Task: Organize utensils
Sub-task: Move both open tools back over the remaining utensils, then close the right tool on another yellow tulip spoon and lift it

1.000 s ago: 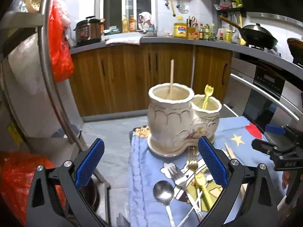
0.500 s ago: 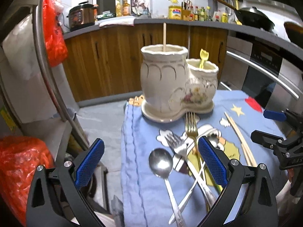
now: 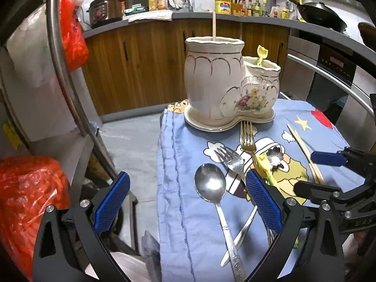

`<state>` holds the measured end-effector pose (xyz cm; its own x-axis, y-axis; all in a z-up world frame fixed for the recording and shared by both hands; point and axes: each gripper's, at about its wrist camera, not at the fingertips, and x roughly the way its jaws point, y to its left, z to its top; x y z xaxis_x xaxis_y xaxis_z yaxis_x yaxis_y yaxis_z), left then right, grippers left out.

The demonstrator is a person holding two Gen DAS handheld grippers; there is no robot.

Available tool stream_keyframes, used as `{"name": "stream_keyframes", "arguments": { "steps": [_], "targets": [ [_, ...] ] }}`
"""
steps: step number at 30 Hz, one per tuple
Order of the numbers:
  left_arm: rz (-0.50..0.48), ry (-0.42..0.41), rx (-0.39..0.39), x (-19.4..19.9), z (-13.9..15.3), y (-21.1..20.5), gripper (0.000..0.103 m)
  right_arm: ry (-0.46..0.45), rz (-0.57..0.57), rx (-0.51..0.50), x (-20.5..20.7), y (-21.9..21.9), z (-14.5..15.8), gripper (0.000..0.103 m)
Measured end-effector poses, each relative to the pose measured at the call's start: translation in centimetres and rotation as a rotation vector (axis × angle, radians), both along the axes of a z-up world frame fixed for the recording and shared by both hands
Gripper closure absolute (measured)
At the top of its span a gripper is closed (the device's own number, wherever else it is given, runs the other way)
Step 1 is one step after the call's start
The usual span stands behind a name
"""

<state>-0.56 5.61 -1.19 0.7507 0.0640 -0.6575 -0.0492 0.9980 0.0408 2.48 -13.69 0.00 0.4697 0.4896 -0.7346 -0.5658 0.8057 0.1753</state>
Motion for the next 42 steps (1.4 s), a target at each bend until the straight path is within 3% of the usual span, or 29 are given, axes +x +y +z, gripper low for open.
{"name": "stream_keyframes", "arguments": {
  "steps": [4,9,19,30,40,42],
  "targets": [
    [-0.005,0.000,-0.004,-0.2,-0.2,0.1,0.005,0.040,0.011,-0.008,0.1,1.1,-0.7,0.044],
    [-0.008,0.003,-0.009,-0.5,-0.4,0.2,0.005,0.091,0.020,-0.004,0.4,2.0,-1.5,0.068],
    [-0.008,-0.003,-0.016,-0.9,-0.4,0.4,0.005,0.113,0.011,-0.009,1.0,3.1,-1.9,0.071],
    [-0.022,0.005,-0.013,-1.0,-0.6,-0.2,0.005,0.155,-0.012,0.046,1.4,2.4,-2.1,0.093],
    [-0.169,0.032,-0.009,0.5,-1.1,-4.6,0.008,0.056,-0.094,0.115,1.3,-1.5,0.8,0.093],
    [-0.197,0.034,0.004,1.0,-1.2,-5.6,0.018,0.041,-0.107,0.122,1.2,-2.4,1.3,0.093]
  ]
}}
